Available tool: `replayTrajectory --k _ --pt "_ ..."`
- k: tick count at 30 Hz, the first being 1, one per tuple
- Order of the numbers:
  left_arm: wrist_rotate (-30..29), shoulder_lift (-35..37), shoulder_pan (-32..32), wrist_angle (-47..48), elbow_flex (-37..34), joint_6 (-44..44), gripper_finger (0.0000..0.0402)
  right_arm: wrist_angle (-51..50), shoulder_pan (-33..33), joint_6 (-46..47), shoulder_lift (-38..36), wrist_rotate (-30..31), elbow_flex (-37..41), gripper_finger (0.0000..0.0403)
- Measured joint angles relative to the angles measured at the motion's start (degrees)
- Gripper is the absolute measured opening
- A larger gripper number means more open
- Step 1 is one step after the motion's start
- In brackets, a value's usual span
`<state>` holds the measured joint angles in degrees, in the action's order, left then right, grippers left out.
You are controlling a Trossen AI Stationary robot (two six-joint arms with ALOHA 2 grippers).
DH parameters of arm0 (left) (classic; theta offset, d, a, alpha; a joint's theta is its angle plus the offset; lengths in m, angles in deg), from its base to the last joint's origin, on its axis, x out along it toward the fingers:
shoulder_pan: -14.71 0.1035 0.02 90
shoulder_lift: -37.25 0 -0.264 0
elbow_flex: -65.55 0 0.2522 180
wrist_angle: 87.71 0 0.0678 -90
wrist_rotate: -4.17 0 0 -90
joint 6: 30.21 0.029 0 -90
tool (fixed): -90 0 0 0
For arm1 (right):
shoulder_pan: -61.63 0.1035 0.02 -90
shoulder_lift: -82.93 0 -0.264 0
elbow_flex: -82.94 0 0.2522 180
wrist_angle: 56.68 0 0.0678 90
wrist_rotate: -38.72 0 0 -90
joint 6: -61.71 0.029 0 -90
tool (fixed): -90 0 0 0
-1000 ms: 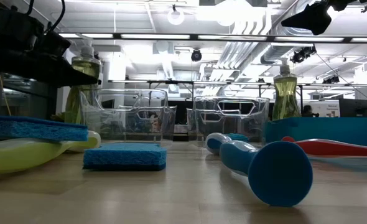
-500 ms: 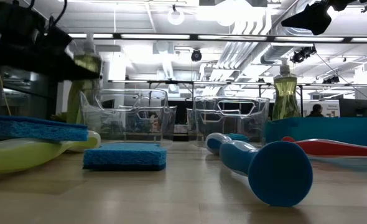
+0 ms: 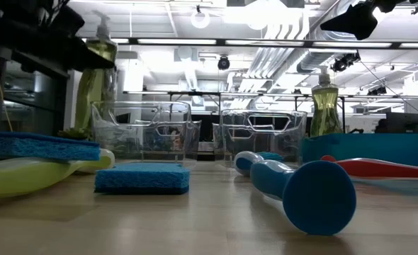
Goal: Pick & Place Kitchen Sink Supplies
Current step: Put the top green dishwashing liquid dispenser into the blue bin
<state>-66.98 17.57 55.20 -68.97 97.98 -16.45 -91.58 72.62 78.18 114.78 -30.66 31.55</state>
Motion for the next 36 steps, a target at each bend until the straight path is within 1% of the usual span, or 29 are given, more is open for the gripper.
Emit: replayTrajectory --k 9,12,18,24,26,30,33,36 --pt "-0.51 -0.02 0.0 -0.92 5.28 -4.13 0.0198 0.0 0.0 0.01 -0.01 0.0 0.0 0.0399" --pt "-1.75 -0.12 -0.02 -0.9 6.55 -4.63 0.0198 0.0 0.0 0.0 -0.02 0.0 0.0 0.0399" --pt "-2.8 -3.0 -0.02 -2.03 9.9 -5.2 0.0198 0.0 0.0 0.01 0.0 0.0 0.0 0.0399" --pt "-1.16 -9.66 -0.04 -1.86 14.51 -5.21 0.0198 0.0 0.0 0.0 0.0 0.0 0.0 0.0399" --pt "-0.21 -12.57 -0.04 -3.06 15.84 -4.93 0.0198 0.78 0.0 -1.78 0.0 0.58 0.01 0.0399" --pt "2.87 -18.55 -0.02 -10.19 16.35 -5.37 0.0198 3.95 0.0 -7.78 -0.02 2.19 0.0 0.0399" --pt "4.92 -22.37 -0.04 -15.6 16.35 -6.91 0.0198 5.02 0.0 -9.32 0.0 2.17 -0.01 0.0399" --pt "5.93 -25.43 -0.21 -18.89 16.35 -7.93 0.0198 5.61 0.0 -9.04 0.0 2.19 -0.02 0.0399"
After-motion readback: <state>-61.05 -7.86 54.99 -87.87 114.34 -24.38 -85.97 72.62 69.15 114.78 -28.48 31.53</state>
